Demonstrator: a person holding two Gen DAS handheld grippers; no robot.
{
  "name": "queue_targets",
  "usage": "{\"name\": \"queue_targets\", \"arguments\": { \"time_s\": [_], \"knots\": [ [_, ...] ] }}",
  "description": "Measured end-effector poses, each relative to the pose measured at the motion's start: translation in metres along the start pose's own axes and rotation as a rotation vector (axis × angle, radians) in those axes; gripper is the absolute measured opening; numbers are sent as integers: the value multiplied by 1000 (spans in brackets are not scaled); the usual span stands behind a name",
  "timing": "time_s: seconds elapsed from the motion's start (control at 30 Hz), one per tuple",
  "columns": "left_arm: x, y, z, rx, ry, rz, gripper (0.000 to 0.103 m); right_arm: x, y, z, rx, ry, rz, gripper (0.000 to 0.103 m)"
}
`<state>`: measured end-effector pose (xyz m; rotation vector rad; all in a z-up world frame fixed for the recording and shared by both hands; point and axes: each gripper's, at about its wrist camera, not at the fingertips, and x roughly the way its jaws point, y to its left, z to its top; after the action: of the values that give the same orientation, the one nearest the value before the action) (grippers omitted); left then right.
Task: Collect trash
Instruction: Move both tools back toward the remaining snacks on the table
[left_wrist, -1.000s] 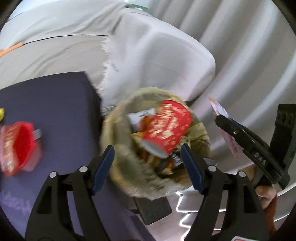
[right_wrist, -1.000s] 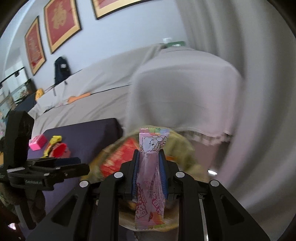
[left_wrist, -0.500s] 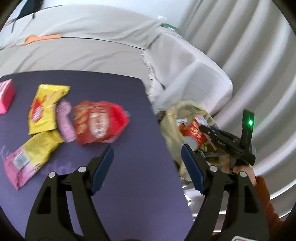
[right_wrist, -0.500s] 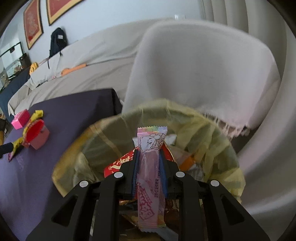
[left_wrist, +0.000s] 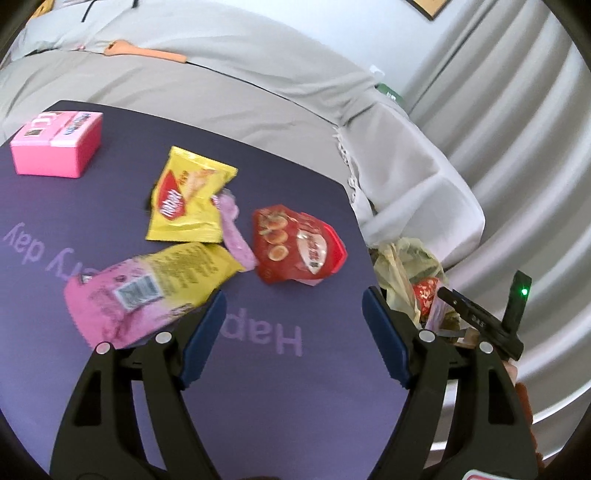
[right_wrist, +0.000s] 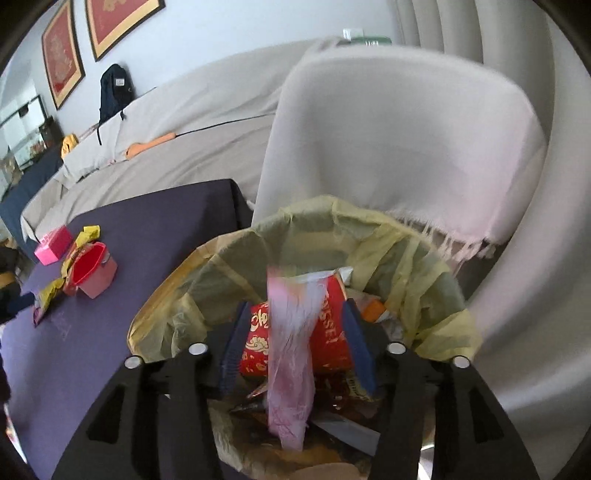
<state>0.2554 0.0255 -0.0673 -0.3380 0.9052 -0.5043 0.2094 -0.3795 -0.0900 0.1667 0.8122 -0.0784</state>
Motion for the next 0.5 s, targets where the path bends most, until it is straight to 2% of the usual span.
{"name": "queue_targets", "arguments": {
  "time_s": [0.1,0.23,0.33,0.5],
  "knots": [
    [-11,10,1,-14,-20,1,73,-13,4,4,-21,-21,-39,49],
    [-25,21,3,-11,-54,17,76,-29,8,11,-2,-50,-45,49],
    [-35,34,4,-2,-69,36,77,-40,23,17,-17,-74,-25,49],
    [-46,63,5,-19,-61,95,77,-47,68,20,-86,-89,76,50]
  ]
}}
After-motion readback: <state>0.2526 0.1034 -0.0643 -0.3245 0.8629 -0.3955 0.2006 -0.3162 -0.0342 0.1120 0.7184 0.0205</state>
